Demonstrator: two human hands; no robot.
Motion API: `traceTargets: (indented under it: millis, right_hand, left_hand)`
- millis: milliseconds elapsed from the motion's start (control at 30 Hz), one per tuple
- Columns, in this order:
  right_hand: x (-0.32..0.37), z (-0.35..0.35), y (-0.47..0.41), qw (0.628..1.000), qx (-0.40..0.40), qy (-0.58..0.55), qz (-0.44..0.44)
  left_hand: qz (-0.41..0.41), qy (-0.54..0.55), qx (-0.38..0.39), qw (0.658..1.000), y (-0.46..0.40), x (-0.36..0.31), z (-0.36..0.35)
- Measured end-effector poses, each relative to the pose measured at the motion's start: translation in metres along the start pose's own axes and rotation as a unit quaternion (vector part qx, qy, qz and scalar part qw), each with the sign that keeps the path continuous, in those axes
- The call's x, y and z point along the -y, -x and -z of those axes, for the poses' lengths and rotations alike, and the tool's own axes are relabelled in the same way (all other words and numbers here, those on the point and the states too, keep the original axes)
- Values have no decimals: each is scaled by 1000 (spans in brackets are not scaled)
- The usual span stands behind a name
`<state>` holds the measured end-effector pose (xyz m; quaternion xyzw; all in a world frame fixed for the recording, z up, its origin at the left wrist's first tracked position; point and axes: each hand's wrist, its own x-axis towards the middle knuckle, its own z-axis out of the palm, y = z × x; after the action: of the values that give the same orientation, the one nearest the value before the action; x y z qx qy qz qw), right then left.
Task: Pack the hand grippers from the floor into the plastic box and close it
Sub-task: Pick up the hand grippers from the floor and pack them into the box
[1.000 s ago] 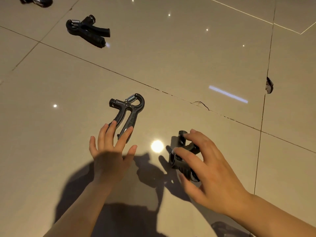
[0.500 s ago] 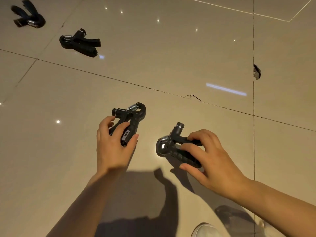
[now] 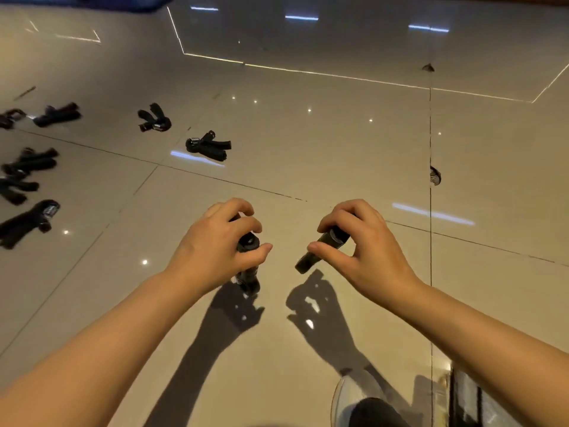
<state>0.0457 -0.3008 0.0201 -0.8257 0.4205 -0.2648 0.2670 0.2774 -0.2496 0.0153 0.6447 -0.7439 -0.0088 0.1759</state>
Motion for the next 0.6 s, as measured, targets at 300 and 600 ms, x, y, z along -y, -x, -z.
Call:
traceTargets:
  millis: [300, 600]
  right_hand:
    - [128, 134, 54, 997, -34, 25, 66]
    - [221, 200, 131, 988, -150, -7, 41]
  left_hand:
    - [-82, -13, -81, 993, 0, -108, 166]
    - [-65, 132, -205, 968, 76, -208, 261]
